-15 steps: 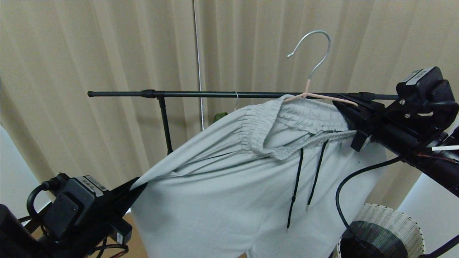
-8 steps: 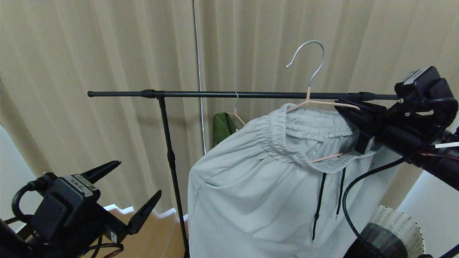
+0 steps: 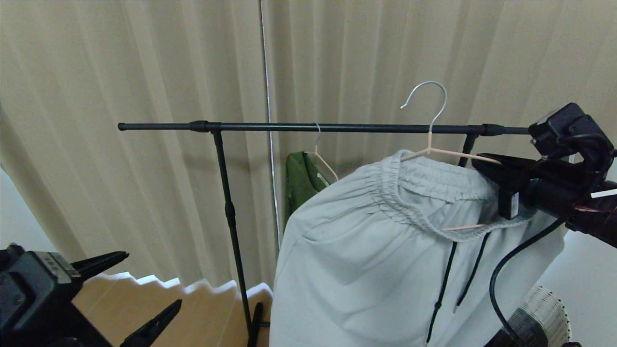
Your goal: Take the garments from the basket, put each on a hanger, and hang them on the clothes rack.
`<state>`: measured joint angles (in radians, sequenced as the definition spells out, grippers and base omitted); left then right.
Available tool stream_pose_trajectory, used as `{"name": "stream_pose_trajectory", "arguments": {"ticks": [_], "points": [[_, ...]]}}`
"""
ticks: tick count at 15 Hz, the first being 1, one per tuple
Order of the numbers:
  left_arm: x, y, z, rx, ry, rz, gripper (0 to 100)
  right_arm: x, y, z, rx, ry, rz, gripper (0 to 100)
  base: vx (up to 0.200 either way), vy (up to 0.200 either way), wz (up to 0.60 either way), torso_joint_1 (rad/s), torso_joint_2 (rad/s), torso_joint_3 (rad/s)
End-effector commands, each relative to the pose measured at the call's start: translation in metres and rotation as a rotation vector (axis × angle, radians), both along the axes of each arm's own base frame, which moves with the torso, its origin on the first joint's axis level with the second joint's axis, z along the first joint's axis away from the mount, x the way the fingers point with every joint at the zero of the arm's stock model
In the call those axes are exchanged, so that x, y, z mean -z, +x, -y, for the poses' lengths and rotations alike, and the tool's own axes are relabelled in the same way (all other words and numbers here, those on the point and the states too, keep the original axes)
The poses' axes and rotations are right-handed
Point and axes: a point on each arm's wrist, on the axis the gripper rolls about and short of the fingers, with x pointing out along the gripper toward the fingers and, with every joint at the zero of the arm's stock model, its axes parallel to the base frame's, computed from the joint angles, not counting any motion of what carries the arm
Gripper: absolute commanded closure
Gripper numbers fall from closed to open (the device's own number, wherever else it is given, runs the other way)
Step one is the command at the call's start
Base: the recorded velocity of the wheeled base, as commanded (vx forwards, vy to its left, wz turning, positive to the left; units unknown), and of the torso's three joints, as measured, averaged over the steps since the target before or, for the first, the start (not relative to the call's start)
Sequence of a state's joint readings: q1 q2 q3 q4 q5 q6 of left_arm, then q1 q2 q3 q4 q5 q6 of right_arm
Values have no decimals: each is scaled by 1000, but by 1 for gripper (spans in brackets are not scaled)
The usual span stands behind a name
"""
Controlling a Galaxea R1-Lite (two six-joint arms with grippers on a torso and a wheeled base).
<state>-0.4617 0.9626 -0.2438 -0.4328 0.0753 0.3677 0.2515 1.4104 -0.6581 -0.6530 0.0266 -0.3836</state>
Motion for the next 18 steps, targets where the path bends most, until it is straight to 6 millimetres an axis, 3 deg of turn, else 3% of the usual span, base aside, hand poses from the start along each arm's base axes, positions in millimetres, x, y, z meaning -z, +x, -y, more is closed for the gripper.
{"name": "stream_pose_trajectory", "arguments": {"ticks": [1, 8, 13, 18], "points": [[-42, -41, -20, -18, -154, 112, 0, -2, -4, 9, 51, -8, -16, 100, 0, 0, 0, 0, 0, 0], [-23, -47, -27, -83, -224, 68, 0, -3, -31, 42, 322, -69, -177, 100, 0, 0, 0, 0, 0, 0], [-25, -43, -26, -126, -310, 30, 0, 0, -51, 53, 450, -98, -226, 100, 0, 0, 0, 0, 0, 0], [-29, -41, -27, -151, -332, 75, 0, 8, -52, 64, 557, -110, -254, 100, 0, 0, 0, 0, 0, 0]]}}
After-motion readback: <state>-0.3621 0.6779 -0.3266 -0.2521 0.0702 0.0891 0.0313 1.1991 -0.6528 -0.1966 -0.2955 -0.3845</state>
